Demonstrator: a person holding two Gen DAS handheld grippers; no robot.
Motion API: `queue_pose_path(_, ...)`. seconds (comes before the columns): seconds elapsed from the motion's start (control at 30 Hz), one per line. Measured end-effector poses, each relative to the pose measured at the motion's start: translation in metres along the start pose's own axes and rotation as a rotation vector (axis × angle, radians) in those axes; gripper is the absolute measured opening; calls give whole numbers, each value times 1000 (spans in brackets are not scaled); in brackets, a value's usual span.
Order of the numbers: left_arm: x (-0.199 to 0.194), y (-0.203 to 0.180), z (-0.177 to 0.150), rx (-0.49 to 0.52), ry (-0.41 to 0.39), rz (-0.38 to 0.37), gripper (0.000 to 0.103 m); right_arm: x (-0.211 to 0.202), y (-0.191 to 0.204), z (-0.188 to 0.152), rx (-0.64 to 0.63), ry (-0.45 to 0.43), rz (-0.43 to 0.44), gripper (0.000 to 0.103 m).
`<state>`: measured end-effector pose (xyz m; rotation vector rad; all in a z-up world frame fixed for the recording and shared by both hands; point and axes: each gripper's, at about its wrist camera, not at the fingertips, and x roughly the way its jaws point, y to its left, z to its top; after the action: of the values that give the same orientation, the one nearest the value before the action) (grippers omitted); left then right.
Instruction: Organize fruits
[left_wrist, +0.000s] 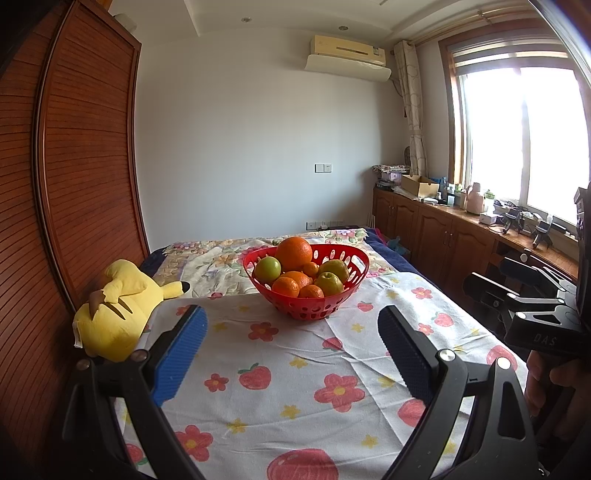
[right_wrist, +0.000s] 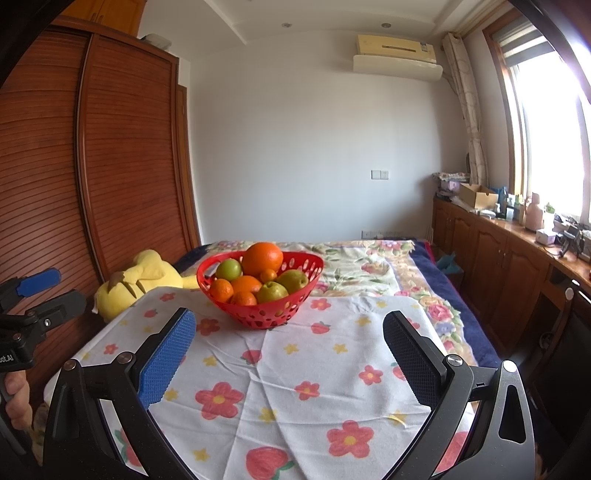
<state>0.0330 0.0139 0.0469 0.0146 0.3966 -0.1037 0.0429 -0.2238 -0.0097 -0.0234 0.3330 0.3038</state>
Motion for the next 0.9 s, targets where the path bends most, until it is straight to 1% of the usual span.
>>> queue_pose_path(0.9, -1, 0, 1, 3, -3, 1, 94, -1, 0, 1, 0, -2, -1, 103)
